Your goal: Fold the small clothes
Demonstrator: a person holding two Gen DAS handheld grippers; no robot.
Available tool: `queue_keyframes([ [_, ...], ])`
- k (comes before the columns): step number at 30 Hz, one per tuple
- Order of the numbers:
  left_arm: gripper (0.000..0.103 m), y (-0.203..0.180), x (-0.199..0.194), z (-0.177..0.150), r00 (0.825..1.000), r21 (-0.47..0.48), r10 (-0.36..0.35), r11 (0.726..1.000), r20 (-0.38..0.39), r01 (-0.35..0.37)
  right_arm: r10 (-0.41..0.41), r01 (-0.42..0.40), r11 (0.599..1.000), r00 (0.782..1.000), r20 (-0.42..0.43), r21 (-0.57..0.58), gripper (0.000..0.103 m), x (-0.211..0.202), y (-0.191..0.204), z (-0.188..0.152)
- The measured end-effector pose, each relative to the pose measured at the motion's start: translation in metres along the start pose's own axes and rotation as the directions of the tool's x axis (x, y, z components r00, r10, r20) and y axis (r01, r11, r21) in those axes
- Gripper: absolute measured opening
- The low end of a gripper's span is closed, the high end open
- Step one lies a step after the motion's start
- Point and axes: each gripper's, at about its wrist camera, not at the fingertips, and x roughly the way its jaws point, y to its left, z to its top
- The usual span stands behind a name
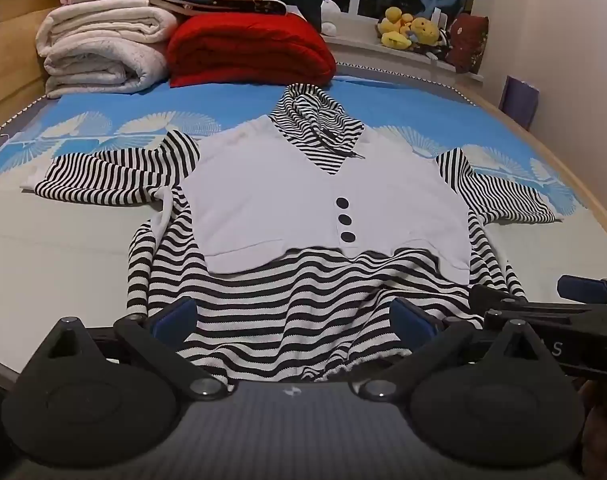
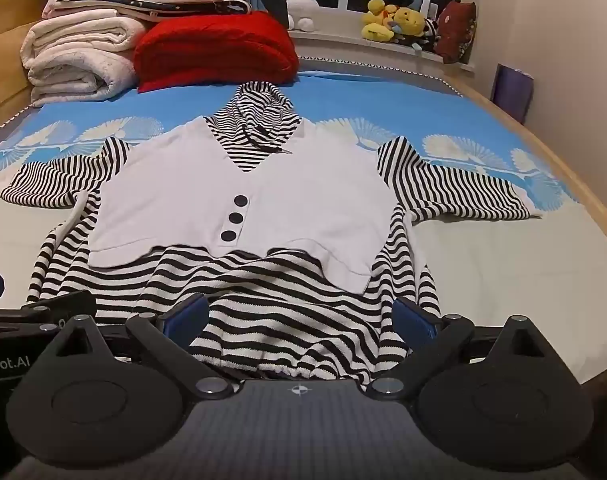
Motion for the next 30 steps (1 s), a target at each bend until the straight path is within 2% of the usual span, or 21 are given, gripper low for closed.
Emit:
queue_keyframes([
  [30, 0.102, 0.0006, 0.0012, -0.0005, 1.000, 0.003, -0.001, 1.000, 0.000, 0.001, -0.004, 0.004, 1.000, 1.000, 0.005, -0.005, 0.098, -0.0002, 0.0009, 0.0005],
])
